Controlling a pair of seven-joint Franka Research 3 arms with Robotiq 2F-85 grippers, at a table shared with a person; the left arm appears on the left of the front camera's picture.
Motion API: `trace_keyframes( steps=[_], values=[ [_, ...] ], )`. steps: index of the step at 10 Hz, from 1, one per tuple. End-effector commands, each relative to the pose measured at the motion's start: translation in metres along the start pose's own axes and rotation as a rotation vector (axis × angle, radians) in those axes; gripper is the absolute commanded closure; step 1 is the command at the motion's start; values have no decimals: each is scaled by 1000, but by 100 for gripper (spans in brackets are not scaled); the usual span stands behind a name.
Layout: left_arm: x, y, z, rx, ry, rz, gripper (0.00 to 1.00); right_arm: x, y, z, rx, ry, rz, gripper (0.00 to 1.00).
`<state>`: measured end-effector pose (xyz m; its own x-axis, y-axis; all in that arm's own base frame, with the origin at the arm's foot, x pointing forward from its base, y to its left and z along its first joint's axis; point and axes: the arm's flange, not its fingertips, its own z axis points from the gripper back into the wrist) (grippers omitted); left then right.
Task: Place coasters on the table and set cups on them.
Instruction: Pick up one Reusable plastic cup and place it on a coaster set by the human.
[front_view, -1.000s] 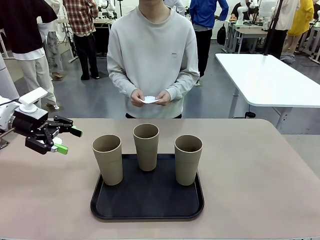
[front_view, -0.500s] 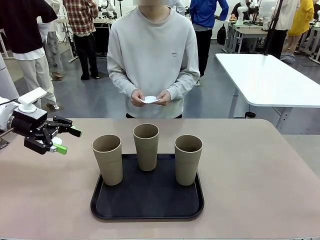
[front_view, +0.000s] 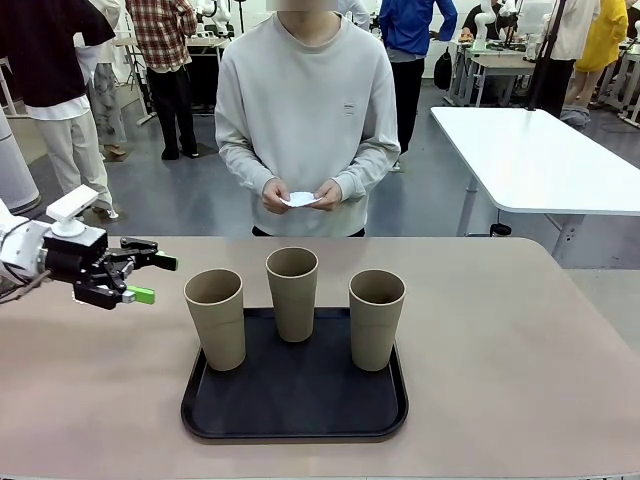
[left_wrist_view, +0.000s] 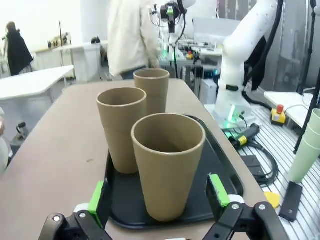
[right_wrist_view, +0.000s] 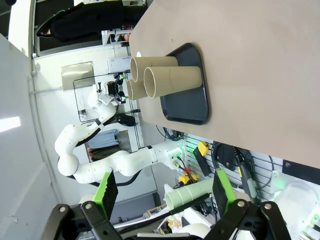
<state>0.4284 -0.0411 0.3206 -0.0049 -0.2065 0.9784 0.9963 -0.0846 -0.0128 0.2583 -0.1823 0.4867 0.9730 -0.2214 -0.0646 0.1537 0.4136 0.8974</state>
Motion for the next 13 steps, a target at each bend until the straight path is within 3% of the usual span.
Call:
trace_keyframes(
  steps=[1, 6, 13],
  values=[
    [-22, 14, -6, -24, -62, -11, 0, 2, 0, 1, 15, -7, 17, 0],
    [-43, 17, -15, -83, -29, 32, 0, 2, 0, 1, 15, -7, 17, 0],
    [-59, 28, -51, -89, 17, -40, 0, 2, 0, 1, 15, -7, 17, 0]
  ],
)
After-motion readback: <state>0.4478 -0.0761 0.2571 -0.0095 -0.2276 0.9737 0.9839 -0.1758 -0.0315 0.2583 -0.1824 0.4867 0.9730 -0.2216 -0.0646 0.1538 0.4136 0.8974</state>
